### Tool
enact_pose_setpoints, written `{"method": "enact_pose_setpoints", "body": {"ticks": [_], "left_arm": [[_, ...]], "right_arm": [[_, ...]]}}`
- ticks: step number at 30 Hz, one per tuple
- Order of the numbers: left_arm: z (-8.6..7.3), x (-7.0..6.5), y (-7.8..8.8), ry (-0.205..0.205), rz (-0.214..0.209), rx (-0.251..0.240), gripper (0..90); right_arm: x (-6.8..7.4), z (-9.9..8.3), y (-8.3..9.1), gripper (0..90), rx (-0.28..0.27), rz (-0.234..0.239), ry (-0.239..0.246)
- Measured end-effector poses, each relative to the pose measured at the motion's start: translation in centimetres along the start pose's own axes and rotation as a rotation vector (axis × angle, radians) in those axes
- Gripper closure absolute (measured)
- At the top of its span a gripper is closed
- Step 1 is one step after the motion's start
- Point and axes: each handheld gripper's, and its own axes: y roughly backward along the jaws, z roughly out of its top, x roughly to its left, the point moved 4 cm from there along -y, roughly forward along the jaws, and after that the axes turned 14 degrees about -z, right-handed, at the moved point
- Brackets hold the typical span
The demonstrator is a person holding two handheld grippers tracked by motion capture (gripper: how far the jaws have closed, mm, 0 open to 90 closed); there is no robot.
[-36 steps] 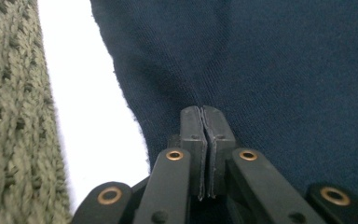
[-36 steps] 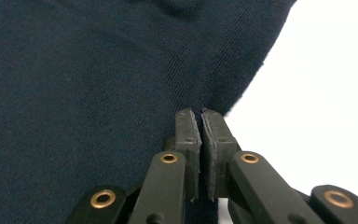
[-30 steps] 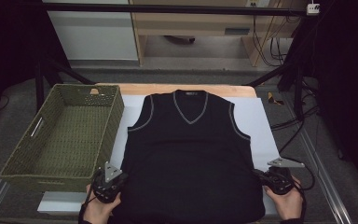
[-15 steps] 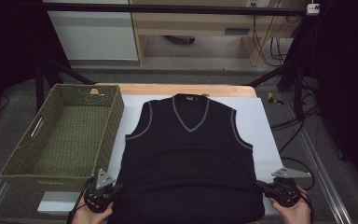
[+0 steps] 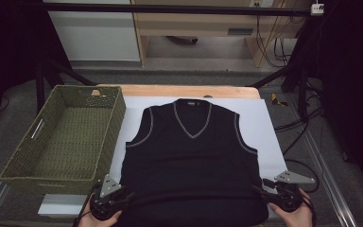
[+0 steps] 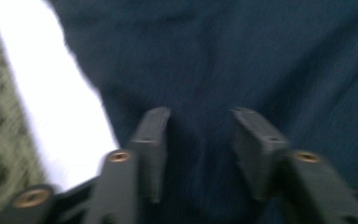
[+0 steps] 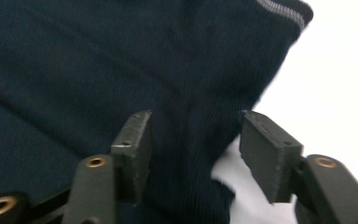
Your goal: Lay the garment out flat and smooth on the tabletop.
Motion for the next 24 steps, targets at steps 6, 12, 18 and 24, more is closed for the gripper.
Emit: {"method": "enact_pose_setpoints", "body": {"ticks": [6, 12, 18, 24], "left_arm": [[1.4, 0.7, -0.3, 0.015, -0.048, -0.096, 32.2], [2.7, 1.3, -0.9, -0.007, -0.068, -0.150, 20.3], [3.7, 1.3, -1.9, -0.025, -0.069, -0.144, 16.2], [5.5, 2.0, -2.4, -0.019, -0.106, -0.197, 9.5]], "right_arm": [[0.1, 1.0, -0.8, 34.1, -0.054, 0.016, -0.011], [0.3, 2.5, -1.7, 28.8, -0.087, 0.022, -0.013], [0.5, 3.7, -2.8, 28.2, -0.092, 0.016, -0.015], [0.8, 5.2, -3.5, 22.8, -0.126, 0.014, -0.016]]}}
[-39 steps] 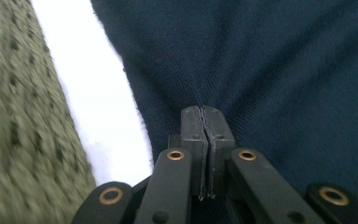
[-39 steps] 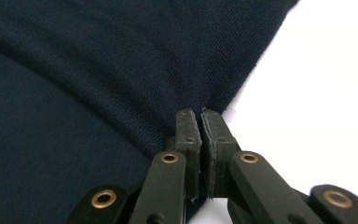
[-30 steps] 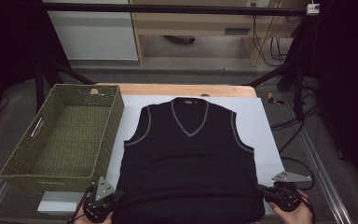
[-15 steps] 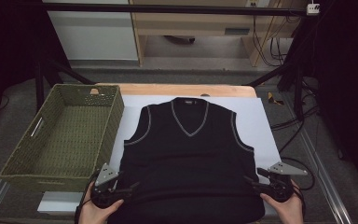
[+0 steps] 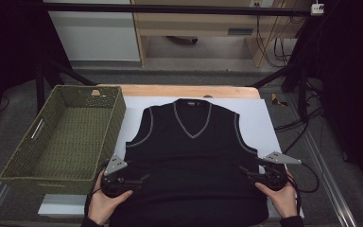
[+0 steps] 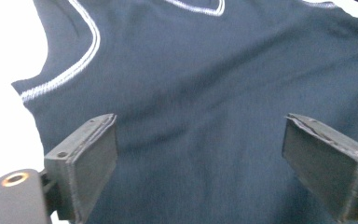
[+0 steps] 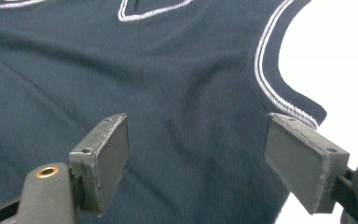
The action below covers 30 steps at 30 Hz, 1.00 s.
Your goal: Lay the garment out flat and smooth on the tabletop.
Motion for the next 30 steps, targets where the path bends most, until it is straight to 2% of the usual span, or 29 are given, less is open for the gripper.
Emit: {"method": "enact_pose_setpoints", "body": {"ticks": [5, 7, 9, 13, 18, 23, 30], "left_arm": [[1.2, 0.4, -0.6, 0.009, -0.026, -0.029, 4.1], [1.7, 0.7, -0.7, 0.003, -0.024, -0.035, 2.2], [2.3, 0.9, -0.9, 0.014, -0.043, -0.048, 1.4], [3.5, 1.3, -1.3, 0.020, -0.041, -0.062, 0.1], [4.7, 1.8, -2.1, -0.003, -0.031, -0.065, 0.0], [5.6, 2.6, -3.1, 0.012, -0.039, -0.062, 0.0], [6.8, 3.7, -3.7, 0.023, -0.023, -0.065, 0.0]], "right_arm": [[0.1, 1.0, -0.7, 18.5, -0.009, 0.001, -0.017], [0.2, 1.5, -1.0, 17.6, -0.019, 0.002, -0.021], [0.2, 2.0, -1.3, 16.7, -0.029, 0.004, -0.028], [0.3, 2.9, -2.0, 15.2, -0.035, 0.001, -0.028], [0.3, 4.1, -2.6, 13.6, -0.060, -0.003, -0.029], [0.0, 5.4, -3.0, 13.5, -0.094, 0.000, -0.038], [-0.5, 6.4, -4.0, 14.1, -0.099, -0.014, -0.043]]}}
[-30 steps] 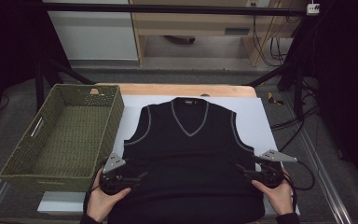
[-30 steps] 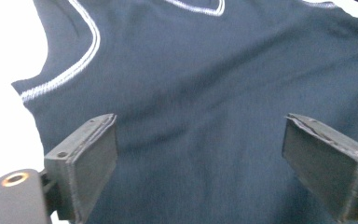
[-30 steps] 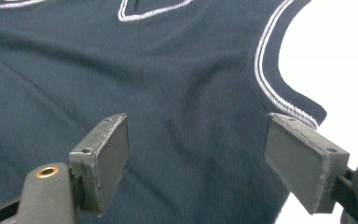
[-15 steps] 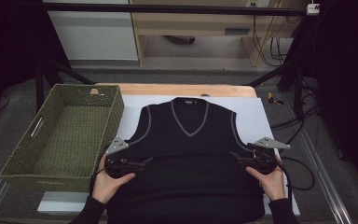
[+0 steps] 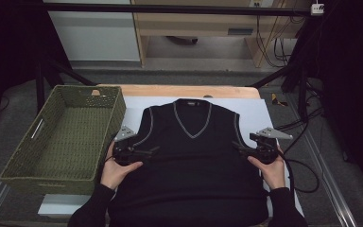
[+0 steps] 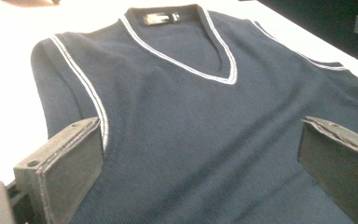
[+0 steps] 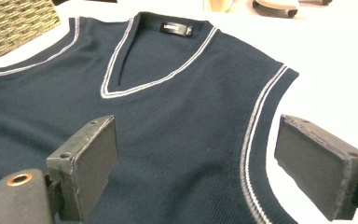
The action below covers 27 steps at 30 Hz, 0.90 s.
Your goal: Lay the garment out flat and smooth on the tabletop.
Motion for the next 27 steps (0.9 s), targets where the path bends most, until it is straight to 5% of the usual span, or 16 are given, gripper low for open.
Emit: {"method": "enact_pose_setpoints", "body": {"ticks": [15, 27], "left_arm": [[2.9, 2.2, -2.2, 0.012, 0.041, -0.019, 0.2], [3.2, 4.7, -4.5, 0.039, 0.083, 0.007, 0.9]], "right_arm": [[-0.7, 2.0, -2.5, 13.9, 0.006, -0.036, 0.015], [-1.3, 2.6, -4.7, 14.1, 0.015, -0.059, 0.008]]}}
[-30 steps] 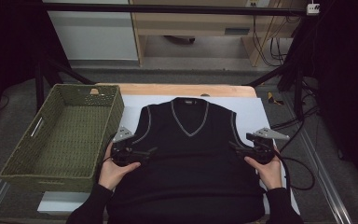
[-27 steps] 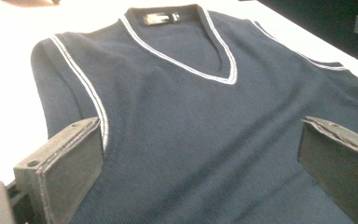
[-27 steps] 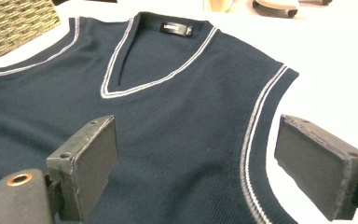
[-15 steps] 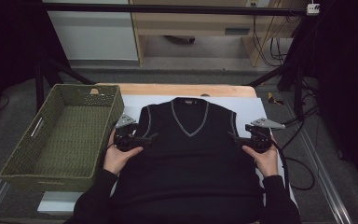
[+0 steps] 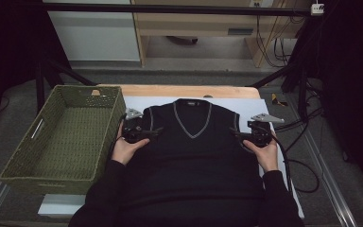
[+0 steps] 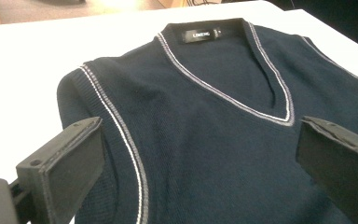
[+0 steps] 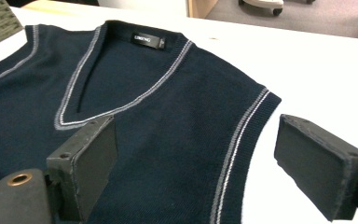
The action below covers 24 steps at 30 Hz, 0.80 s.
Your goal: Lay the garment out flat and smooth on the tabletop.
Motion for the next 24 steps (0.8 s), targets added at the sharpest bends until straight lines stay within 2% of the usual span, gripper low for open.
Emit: {"method": "enact_pose_setpoints", "body": {"ticks": [5, 9, 13, 19, 21, 24], "left_arm": [[-0.1, 0.8, -0.7, 0.005, 0.017, 0.021, 1.1], [-0.1, 1.2, -1.1, 0.012, 0.016, 0.020, 1.1], [-0.1, 1.7, -1.4, 0.018, 0.026, 0.021, 1.1], [0.0, 2.6, -2.0, 0.018, 0.044, 0.033, 1.5], [0.0, 2.9, -2.1, 0.023, 0.047, 0.021, 2.9], [-0.2, 3.7, -2.4, 0.037, 0.069, 0.037, 3.7]], "right_arm": [[-0.3, 0.0, -0.9, 14.4, 0.010, -0.011, -0.011], [-0.6, -0.3, -1.4, 14.4, 0.028, -0.021, -0.014], [-0.7, -0.4, -1.8, 14.7, 0.023, -0.025, -0.025], [-0.6, -0.2, -2.7, 14.7, 0.040, -0.031, -0.009], [-0.5, 0.0, -3.1, 14.8, 0.043, -0.032, -0.001], [-0.6, 0.1, -3.7, 15.1, 0.049, -0.036, -0.004]]}}
